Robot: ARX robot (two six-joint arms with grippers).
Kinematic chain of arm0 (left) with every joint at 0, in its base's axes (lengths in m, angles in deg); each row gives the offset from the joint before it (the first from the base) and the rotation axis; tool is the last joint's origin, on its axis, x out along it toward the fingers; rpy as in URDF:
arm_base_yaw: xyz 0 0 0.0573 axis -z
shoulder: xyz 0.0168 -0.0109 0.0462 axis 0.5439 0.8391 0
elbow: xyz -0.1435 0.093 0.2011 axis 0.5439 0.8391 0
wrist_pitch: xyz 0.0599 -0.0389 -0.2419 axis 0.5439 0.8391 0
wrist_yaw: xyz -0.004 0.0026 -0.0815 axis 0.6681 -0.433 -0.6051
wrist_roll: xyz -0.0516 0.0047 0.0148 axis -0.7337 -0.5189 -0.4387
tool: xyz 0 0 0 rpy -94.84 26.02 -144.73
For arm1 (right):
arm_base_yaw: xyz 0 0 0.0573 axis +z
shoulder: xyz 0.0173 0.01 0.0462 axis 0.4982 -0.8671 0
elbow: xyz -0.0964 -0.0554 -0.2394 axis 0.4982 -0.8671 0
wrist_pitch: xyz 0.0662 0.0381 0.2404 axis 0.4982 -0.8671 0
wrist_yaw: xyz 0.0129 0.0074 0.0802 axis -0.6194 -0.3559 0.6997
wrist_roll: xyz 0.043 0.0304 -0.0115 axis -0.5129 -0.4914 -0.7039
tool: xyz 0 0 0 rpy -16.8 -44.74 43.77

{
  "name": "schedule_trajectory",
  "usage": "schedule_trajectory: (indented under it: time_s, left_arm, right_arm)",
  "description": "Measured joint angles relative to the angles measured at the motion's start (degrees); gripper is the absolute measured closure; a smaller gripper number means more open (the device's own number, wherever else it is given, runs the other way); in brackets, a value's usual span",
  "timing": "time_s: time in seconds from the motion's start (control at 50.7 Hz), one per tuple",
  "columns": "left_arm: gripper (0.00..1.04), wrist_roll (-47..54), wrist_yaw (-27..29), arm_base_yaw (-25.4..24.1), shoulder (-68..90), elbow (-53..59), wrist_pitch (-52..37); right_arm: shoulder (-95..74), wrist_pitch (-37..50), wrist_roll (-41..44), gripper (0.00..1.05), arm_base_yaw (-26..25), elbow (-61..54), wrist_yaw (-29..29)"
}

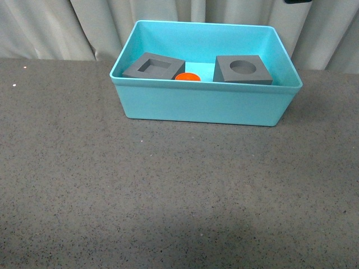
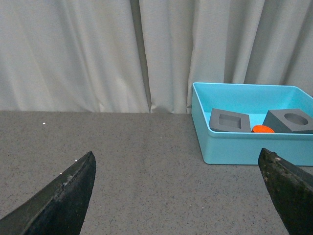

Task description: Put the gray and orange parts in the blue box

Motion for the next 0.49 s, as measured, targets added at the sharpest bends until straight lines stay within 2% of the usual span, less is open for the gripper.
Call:
schedule_trajectory:
  time_s: [0.237,0.296,0.315,0.394,0.493]
  left_arm:
    - [0.07,0.0,0.0,0.0,0.0,0.0,0.0]
    - [0.07,0.0,0.0,0.0,0.0,0.0,0.0]
    - [0.07,0.0,0.0,0.0,0.0,0.0,0.0]
    - [0.07,0.0,0.0,0.0,0.0,0.0,0.0]
    - [0.07,0.0,0.0,0.0,0.0,0.0,0.0]
  right_arm:
    - [8.1,11.0,5.5,0.10,-2.2,-10.2,-12.2]
    - [9.0,20.2,4.0,0.17,-3.4,-14.5,-9.2]
    - [9.6,26.1,2.9,0.22,-4.0,-17.4,-7.0]
    - [11.8,36.6,1.4,0.36,-5.3,-24.3,-5.0]
    - [15.7,40.2,0.5,0.52,-6.7,-29.9,-3.9]
